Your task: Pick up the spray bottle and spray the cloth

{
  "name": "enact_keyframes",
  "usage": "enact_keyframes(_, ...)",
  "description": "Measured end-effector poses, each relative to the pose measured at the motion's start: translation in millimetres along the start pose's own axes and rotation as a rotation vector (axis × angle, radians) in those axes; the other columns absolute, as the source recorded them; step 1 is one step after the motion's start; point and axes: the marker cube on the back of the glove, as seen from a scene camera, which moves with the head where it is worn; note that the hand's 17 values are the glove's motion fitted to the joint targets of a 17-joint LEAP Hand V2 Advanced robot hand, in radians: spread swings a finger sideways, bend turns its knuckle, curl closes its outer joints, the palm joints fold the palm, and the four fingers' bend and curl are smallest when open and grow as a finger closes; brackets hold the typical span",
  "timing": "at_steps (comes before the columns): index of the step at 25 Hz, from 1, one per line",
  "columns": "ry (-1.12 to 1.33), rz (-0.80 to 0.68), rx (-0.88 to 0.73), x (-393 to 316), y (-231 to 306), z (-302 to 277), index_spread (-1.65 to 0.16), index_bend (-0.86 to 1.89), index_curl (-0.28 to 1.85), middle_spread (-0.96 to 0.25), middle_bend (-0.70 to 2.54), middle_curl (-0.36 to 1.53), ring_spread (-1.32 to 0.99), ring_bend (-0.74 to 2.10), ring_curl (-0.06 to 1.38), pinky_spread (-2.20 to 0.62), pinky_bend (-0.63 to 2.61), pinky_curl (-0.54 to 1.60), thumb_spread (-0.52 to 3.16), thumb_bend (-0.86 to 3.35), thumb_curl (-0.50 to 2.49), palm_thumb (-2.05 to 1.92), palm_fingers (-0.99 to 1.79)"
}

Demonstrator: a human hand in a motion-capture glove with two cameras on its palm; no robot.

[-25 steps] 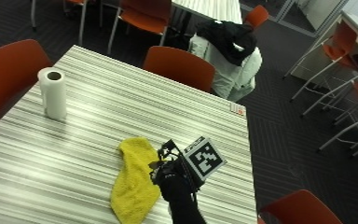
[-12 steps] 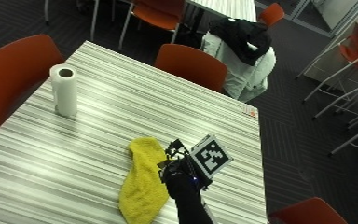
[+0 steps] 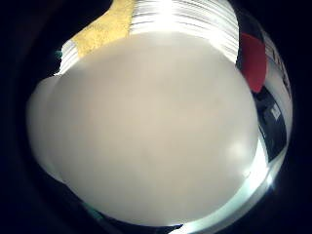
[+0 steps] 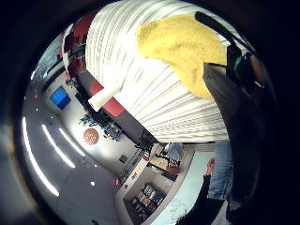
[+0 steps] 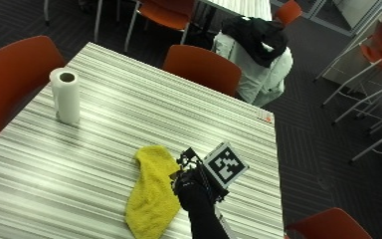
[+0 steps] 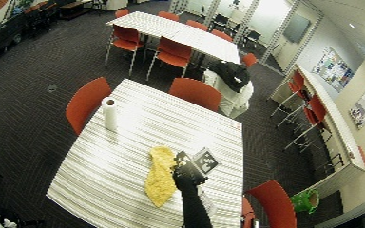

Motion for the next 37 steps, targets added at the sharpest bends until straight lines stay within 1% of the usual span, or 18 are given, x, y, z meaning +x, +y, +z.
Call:
enact_keyframes(8,-0.015,-0.008,0.002,1.9,0.4,-1.3,-0.27,0.26,0.54,-0.12,0.75,0.66,-0.18,0.38,0.63,-0.01,0.14,0.34,0.42,0.1,0.82,1.25,0.69)
enact_keyframes(12,-0.067,-0.06,0.019,-2.7,3.8,-3.2,-0.27,0.27,0.55,-0.13,0.75,0.67,-0.18,0.36,0.64,-0.01,0.15,0.34,0.43,0.1,0.82,1.25,0.69)
enact_keyframes(19,-0.285,-0.216,0.047,-12.1,15.2,-3.9,-0.27,0.26,0.55,-0.13,0.75,0.67,-0.18,0.36,0.65,-0.02,0.14,0.34,0.44,0.1,0.82,1.25,0.68)
enact_keyframes(23,-0.368,-0.301,0.065,-19.9,21.4,-9.8,-0.27,0.26,0.56,-0.14,0.75,0.68,-0.18,0.36,0.66,-0.02,0.14,0.34,0.44,0.1,0.82,1.25,0.68)
enact_keyframes(32,-0.557,-0.567,0.118,-47.4,36.2,-22.5,-0.26,0.26,0.56,-0.14,0.76,0.69,-0.18,0.35,0.67,-0.02,0.14,0.34,0.44,0.1,0.82,1.25,0.67)
enact_keyframes(37,-0.66,-0.701,0.144,-59.3,36.3,-17.2,-0.27,0.25,0.57,-0.14,0.75,0.69,-0.19,0.34,0.68,-0.02,0.14,0.34,0.45,0.1,0.82,1.25,0.66)
